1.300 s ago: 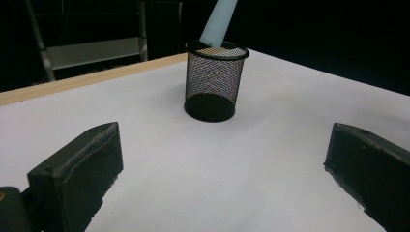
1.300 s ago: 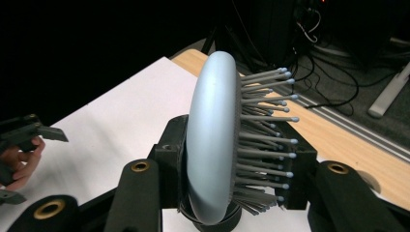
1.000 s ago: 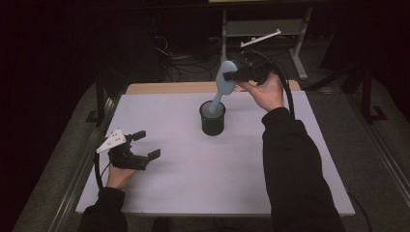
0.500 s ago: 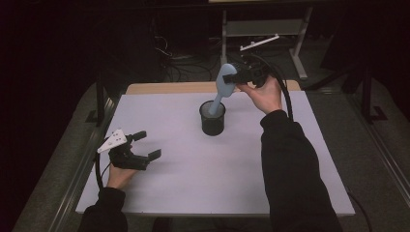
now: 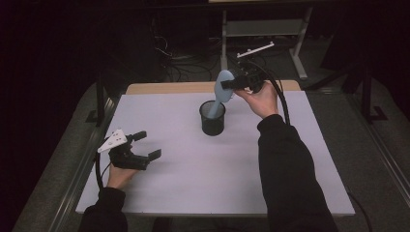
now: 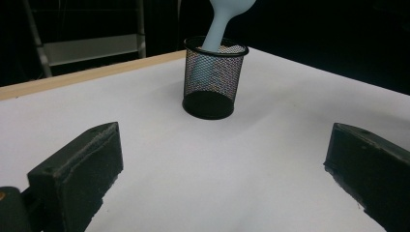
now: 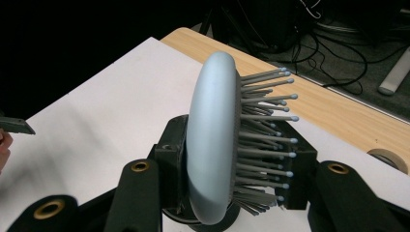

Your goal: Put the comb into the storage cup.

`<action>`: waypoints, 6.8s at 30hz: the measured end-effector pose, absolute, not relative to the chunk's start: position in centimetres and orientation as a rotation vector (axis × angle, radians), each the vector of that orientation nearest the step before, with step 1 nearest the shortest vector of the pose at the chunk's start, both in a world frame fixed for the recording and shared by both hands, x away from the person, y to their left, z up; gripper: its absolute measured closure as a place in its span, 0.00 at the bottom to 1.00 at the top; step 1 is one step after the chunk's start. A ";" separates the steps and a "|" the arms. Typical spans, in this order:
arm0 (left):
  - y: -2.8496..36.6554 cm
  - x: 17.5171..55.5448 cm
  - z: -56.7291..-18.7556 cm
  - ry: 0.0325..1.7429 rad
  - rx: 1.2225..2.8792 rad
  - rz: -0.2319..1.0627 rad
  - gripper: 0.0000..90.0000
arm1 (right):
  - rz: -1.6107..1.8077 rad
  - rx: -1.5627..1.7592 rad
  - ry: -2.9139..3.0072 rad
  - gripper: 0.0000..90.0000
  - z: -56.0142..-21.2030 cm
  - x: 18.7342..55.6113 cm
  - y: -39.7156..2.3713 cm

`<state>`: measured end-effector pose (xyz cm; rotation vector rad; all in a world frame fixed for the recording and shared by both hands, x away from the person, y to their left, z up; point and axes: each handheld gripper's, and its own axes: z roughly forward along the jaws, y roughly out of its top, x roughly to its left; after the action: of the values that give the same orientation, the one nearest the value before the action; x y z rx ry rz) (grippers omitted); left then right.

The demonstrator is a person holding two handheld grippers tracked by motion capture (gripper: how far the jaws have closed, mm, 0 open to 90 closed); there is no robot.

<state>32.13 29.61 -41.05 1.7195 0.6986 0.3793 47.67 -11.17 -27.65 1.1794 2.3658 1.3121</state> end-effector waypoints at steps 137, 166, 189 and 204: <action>29.6 32.3 -41.8 0.735 1.745 0.357 0.00 | 1.321 1.281 2.274 0.00 -35.1 40.7 -24.2; 29.5 32.4 -41.8 0.736 1.751 0.351 0.00 | 1.315 1.235 2.310 0.00 -38.4 36.4 -25.2; 29.6 32.4 -41.9 0.738 1.752 0.349 0.00 | 1.313 1.183 2.332 0.00 -40.3 33.1 -25.0; 29.7 32.2 -42.0 0.745 1.753 0.346 0.00 | 1.331 1.186 2.294 0.00 -41.6 31.2 -25.9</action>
<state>32.17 29.68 -41.97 1.7526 0.7454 0.3460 31.19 -25.87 -41.57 1.1855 2.2938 1.3314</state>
